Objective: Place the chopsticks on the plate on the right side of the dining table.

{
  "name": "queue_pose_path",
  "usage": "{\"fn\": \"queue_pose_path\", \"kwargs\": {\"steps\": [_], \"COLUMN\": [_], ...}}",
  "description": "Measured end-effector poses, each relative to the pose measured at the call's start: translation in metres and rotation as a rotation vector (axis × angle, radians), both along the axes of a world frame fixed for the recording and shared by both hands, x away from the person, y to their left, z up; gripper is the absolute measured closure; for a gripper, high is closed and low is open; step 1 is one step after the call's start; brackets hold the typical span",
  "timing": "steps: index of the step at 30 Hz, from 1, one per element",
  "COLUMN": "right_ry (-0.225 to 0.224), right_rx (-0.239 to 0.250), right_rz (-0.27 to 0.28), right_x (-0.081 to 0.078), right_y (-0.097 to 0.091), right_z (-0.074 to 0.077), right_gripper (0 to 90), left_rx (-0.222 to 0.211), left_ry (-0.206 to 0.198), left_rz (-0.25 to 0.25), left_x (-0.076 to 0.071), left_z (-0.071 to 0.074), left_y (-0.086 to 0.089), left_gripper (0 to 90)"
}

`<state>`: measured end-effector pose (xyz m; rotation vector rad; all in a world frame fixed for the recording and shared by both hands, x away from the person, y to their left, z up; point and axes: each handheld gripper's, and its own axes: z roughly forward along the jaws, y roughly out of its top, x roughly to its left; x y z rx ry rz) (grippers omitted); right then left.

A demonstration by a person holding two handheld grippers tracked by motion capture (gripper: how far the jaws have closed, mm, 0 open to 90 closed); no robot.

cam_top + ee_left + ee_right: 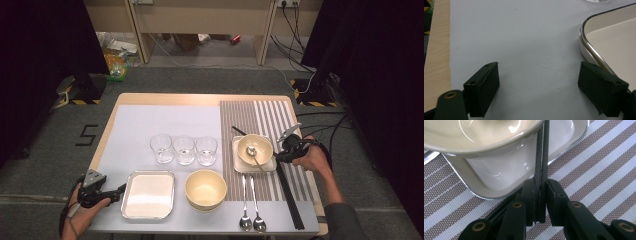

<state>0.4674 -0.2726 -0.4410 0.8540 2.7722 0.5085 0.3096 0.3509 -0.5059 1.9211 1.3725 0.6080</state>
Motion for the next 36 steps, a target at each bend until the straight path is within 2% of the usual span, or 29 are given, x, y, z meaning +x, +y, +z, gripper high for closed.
{"fn": "queue_pose_path", "kwargs": {"steps": [7, 16, 18, 21, 26, 28, 32, 33, 36], "right_ry": [-0.012, -0.011, 0.005, -0.013, -0.043, -0.071, -0.081, -0.091, -0.115], "right_rx": [0.001, 0.001, 0.011, 0.028, 0.061, 0.092, 0.166, 0.175, 0.197], "right_rz": [0.032, 0.034, 0.022, 0.033, -0.01, -0.056, -0.176, -0.183, -0.269], "right_x": [0.003, 0.006, 0.005, 0.005, -0.001, -0.002, -0.001, 0.0, 0.002], "right_y": [-0.002, 0.0, 0.001, 0.0, -0.004, -0.005, -0.003, -0.002, 0.005], "right_z": [0.0, 0.0, 0.0, 0.002, 0.016, 0.023, 0.035, 0.037, 0.043], "right_gripper": [77.7, 77.2, 74.5, 72.7, 64.9, 63.7, 57.1, 55.9, 52.0], "left_rx": [0.0, 0.001, 0.003, 0.003, 0.004, 0.003, 0.005, 0.003, 0.008], "left_ry": [0.0, -0.001, -0.001, -0.001, -0.001, -0.001, -0.002, -0.001, -0.001], "left_rz": [0.0, 0.001, 0.0, -0.001, 0.0, 0.001, 0.001, 0.001, -0.003], "left_x": [0.0, 0.0, 0.0, 0.0, 0.0, 0.0, 0.0, 0.0, 0.0], "left_z": [0.0, 0.0, 0.0, 0.0, 0.0, 0.0, 0.0, 0.0, 0.0], "left_y": [0.0, 0.0, 0.0, 0.0, 0.0, 0.0, 0.0, 0.0, 0.0], "left_gripper": [16.5, 16.4, 16.4, 16.4, 16.3, 16.3, 16.3, 16.3, 16.3]}}
